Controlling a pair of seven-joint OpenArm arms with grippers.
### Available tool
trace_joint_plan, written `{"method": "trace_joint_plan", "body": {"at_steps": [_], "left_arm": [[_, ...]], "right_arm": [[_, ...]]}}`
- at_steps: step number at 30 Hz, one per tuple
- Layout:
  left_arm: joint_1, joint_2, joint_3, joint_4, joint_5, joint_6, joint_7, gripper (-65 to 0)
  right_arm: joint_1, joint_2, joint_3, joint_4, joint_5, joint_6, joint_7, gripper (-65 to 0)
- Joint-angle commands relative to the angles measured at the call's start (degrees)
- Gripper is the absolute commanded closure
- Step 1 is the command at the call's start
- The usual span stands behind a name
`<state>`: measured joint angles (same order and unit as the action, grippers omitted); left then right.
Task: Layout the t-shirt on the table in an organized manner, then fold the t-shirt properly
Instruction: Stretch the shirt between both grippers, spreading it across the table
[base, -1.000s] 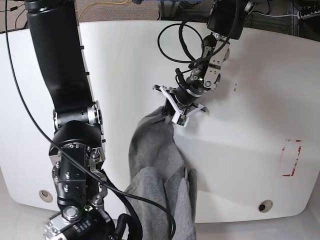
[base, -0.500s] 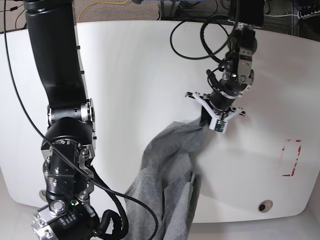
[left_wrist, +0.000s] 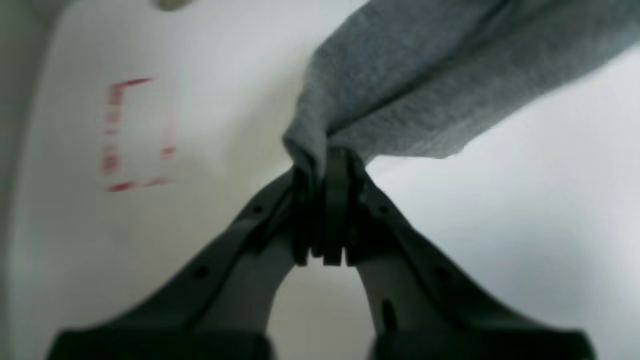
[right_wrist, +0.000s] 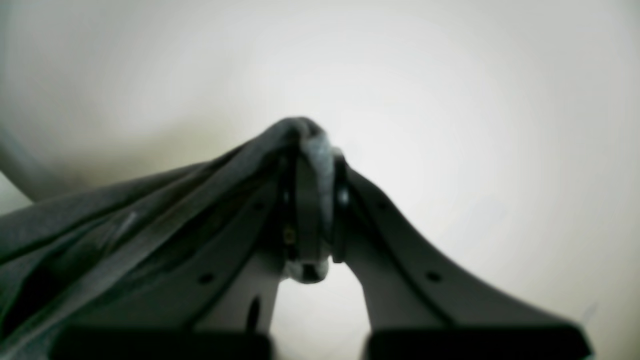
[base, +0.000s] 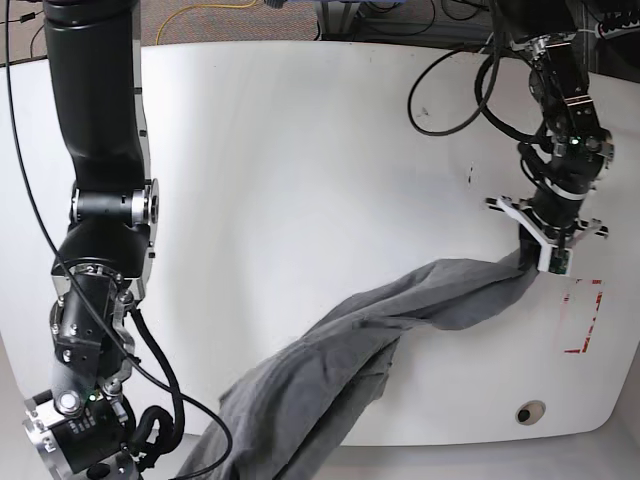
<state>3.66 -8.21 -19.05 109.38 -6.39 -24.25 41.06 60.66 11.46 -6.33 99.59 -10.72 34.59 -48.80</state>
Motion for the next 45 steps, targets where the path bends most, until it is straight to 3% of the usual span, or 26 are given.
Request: {"method": "trace_joint_plan", "body": {"at_steps": [1,8,17,21,26,34,45], "left_arm": [[-3.3,-0.5,-2.5,2.5,-0.5,-0.8,0.0,0.0],[-10.6,-4.4,-6.6,3.8,-0.6,-3.7,5.4,0.0],[-23.9,-8.4,-6.6,4.1,-0.6,-3.8,12.8,0.0],[-31.7,-11.4,-6.6,3.9,-0.6,-3.8,17.3,0.0],[-37.3,-11.9,-6.4,3.8,-0.6,-3.9,19.8,0.0],[-37.4,-11.9,-4.6,3.9,-0.6,-3.9,19.8,0.0],[-25.1,-11.4,-5.6,4.7,-0.7,-5.5,19.8,0.0]], "right_arm": [[2.0,1.1,1.8,-1.2,-0.3,-0.9,1.3,-0.2],[3.5,1.7,6.9,-11.7,-0.2,-0.8,2.2,-0.2],[10.3,3.6,11.3,-27.7,-0.2,-1.1,5.5,-0.2],[11.8,6.1,14.5,-33.8,0.0,-1.1,5.7,-0.2],[11.3,8.8,16.0,-37.0,0.2,-0.9,5.7,-0.2],[1.5,11.0,20.4,-32.4,0.2,-0.7,4.7,-0.2],[-17.3,11.1,26.9,-18.5,0.2,3.4,-0.9,-0.2]]}}
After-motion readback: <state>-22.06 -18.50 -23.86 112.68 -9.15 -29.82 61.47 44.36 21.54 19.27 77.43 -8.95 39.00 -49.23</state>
